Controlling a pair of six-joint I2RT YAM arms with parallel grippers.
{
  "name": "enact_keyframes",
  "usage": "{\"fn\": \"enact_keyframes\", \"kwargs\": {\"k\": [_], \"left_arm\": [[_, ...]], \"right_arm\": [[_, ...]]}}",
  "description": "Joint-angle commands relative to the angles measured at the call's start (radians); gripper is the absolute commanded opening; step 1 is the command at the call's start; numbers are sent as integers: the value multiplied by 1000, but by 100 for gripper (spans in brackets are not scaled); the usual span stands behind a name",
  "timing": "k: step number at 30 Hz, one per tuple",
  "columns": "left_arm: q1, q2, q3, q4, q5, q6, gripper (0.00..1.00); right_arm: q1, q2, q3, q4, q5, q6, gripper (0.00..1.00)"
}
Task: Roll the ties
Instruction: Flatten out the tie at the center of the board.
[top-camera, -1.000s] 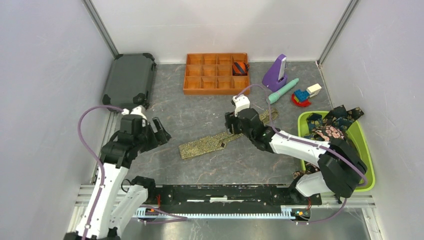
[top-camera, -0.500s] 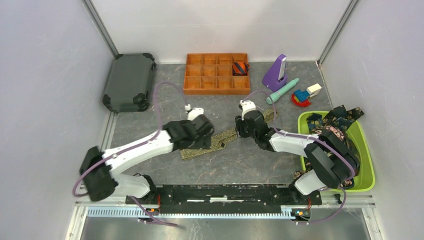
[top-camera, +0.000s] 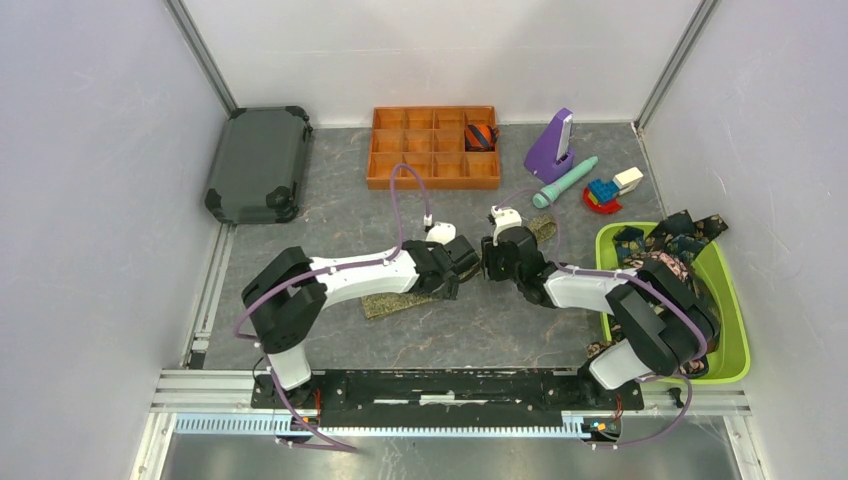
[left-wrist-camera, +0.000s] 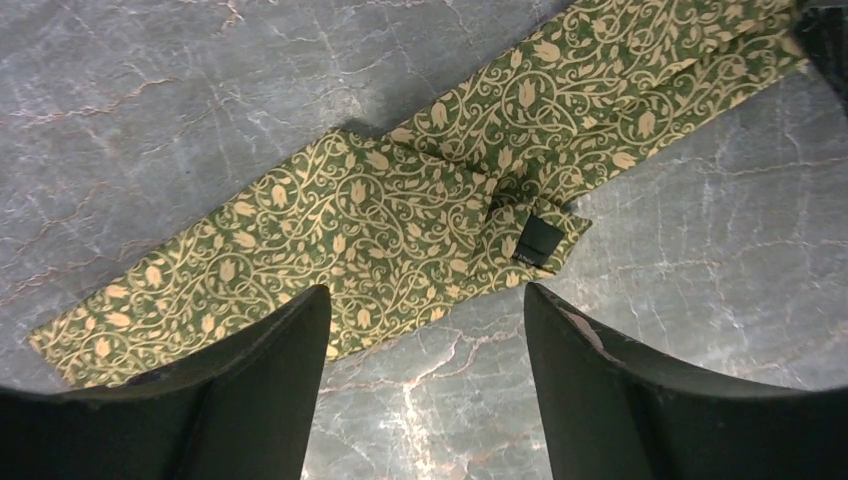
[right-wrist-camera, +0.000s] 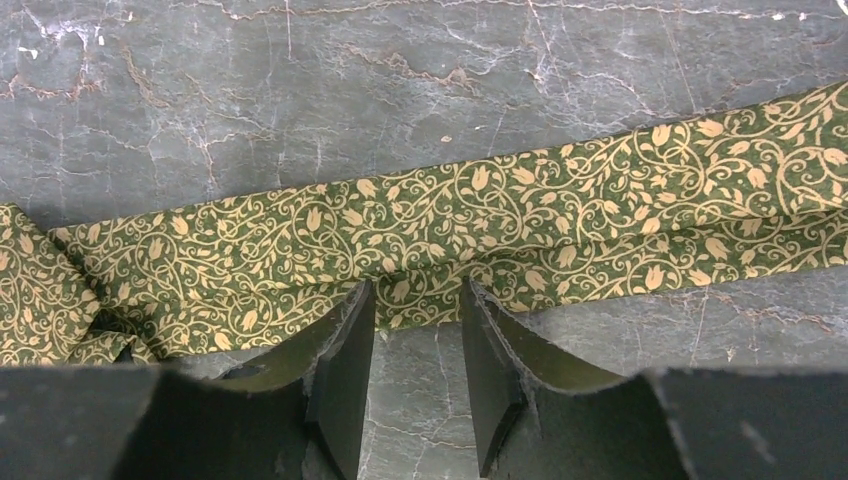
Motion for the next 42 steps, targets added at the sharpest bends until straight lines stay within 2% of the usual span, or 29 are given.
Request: {"fn": "enact_keyframes", "kwargs": {"k": [1,7,12,15,23,26,34,39,42], "left_arm": [[-6,40,29,62,-39,-43,74],[-7,50,-26,109,-26,-57,61],[-10,67,-68,147,-15,-67,55],[-15,78,-79,156,-19,-72,53],[-32,82,-92,153,-44,-84,35],[-39,62,-90,136,-41,-93,31],[-51,-130,-139,80,-19,-114,29],[-51,-265,-179,32,-16,-129,27],[-51,-340,-204,-8,-61,-146,18]], "right_arm": [[-6,-44,-12,6,-38,-7,42],[-6,-141,28,-59,-65,-26,41],[-6,-139,95,-94,-51,-33,41],[-6,-119,144,-106,-51,-38,40],[-6,22,221,-70,-89,-53,38],[-5,77,218,-67,-97,-49,36],[-6,169,164,-48,-97,-40,33],[-6,171,126,-45,-91,-31,32],[-4,158,101,-50,-92,-18,30]]}}
